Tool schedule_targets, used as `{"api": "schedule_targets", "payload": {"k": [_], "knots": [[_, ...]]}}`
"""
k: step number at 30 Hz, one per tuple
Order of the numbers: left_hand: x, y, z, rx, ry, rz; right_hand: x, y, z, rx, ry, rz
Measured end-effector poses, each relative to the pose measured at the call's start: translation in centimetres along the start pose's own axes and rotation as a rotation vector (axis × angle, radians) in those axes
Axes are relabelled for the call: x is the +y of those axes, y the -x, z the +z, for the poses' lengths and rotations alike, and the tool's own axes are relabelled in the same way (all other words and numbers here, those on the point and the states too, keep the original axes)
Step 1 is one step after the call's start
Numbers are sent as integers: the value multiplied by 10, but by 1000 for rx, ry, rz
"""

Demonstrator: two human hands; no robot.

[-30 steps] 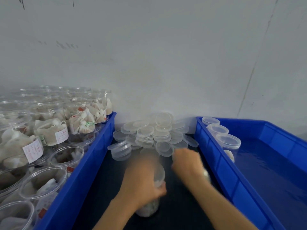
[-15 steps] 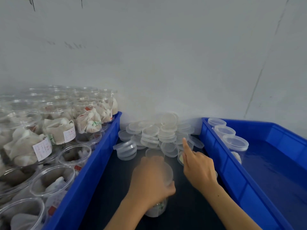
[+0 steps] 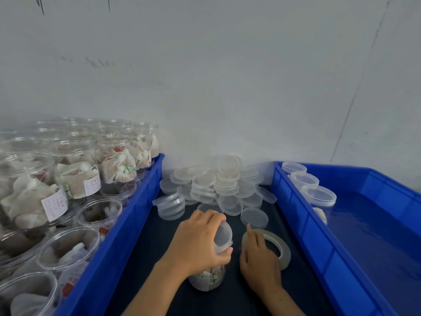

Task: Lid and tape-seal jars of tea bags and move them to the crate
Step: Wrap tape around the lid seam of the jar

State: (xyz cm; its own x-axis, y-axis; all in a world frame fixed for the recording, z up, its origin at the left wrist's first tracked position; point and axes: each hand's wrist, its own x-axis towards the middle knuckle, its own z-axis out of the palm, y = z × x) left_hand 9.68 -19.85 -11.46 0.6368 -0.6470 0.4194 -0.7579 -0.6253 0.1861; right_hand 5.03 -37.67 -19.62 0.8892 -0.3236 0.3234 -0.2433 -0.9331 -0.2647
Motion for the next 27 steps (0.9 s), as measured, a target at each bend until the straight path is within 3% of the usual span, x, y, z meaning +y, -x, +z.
{"api": "schedule_targets", "payload": {"k": [3, 9, 18, 27], "knots": [[-2, 0, -1, -18, 4, 17, -6, -2, 0, -27, 66, 132], [0, 0, -3, -49, 5, -2, -7, -4, 5, -16, 90, 61], [34, 3, 5, -81, -112, -299, -6, 1, 10, -7, 118, 76], [32, 4, 14, 4, -201, -244, -3, 6, 7, 21, -3, 40]]}}
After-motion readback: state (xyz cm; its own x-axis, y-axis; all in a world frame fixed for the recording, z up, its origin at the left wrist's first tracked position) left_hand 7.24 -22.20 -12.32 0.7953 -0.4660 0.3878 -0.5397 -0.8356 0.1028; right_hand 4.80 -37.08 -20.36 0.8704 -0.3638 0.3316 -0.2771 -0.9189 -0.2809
